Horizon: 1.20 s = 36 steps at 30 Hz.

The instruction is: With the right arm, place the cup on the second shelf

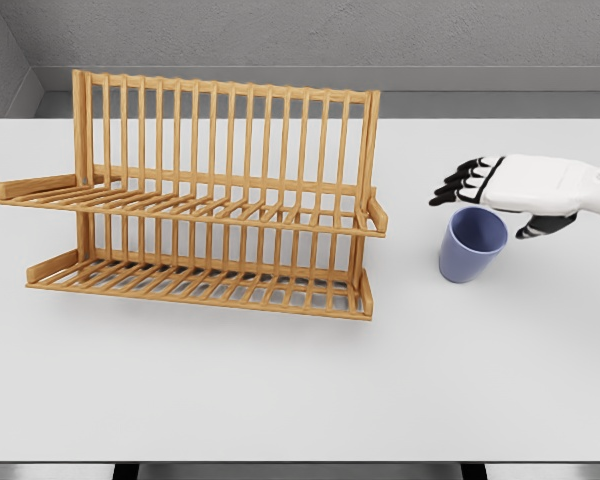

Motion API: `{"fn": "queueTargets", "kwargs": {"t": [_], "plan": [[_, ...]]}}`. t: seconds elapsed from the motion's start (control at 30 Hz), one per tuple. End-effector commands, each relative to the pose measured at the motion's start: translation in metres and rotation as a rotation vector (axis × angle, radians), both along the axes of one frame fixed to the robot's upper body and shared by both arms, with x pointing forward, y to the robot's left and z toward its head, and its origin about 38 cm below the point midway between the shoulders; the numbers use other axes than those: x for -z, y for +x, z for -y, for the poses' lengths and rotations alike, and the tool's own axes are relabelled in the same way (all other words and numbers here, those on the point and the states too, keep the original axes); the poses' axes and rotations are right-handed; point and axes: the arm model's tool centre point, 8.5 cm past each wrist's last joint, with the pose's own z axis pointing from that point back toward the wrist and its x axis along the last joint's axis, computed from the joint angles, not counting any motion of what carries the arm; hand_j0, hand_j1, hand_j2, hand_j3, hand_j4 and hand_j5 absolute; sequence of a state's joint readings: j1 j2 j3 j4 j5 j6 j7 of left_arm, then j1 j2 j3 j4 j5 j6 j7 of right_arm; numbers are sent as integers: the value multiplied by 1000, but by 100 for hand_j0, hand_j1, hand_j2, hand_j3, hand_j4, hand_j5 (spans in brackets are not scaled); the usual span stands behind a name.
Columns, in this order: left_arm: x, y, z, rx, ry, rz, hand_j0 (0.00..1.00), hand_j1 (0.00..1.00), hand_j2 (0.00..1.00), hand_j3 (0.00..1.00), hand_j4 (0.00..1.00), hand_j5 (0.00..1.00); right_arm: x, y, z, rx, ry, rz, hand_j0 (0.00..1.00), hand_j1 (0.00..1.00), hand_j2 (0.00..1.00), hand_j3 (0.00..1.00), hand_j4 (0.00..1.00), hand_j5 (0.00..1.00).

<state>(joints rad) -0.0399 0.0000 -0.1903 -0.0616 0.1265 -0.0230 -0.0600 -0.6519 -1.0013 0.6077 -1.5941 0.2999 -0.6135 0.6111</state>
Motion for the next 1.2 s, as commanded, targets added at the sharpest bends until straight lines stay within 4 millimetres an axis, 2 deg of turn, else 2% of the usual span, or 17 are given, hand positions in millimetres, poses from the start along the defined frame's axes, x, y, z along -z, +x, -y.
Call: {"fn": "queueTargets", "kwargs": {"t": [0.0,0.17,0.43,0.5,0.63,0.8,0.87,1.17], "plan": [[0,0,0,-1,0,0,100,100,100,100,100,100,7,0,1,5,-2,-21,100,100,100,100,100,100],[0,0,0,1,0,1,100,100,100,100,100,100,17,-2,-4,-8,-6,-47,100,100,100,100,100,100],[0,0,0,-1,0,0,100,100,100,100,100,100,35,3,4,26,-12,-95,100,100,100,100,100,100],[0,0,0,-1,0,1,100,100,100,100,100,100,39,3,-4,11,-2,-103,100,100,100,100,100,100],[0,0,0,-1,-2,1,100,100,100,100,100,100,41,3,-6,6,-3,-108,100,100,100,100,100,100],[0,0,0,-1,0,0,100,100,100,100,100,100,43,2,-11,-6,1,-110,92,92,92,92,92,92],[0,0,0,-1,-2,1,100,100,100,100,100,100,42,2,-11,-9,1,-108,78,78,78,78,78,78],[0,0,0,1,-1,0,100,100,100,100,100,100,34,5,-12,-9,3,-89,70,70,70,70,70,70]]}}
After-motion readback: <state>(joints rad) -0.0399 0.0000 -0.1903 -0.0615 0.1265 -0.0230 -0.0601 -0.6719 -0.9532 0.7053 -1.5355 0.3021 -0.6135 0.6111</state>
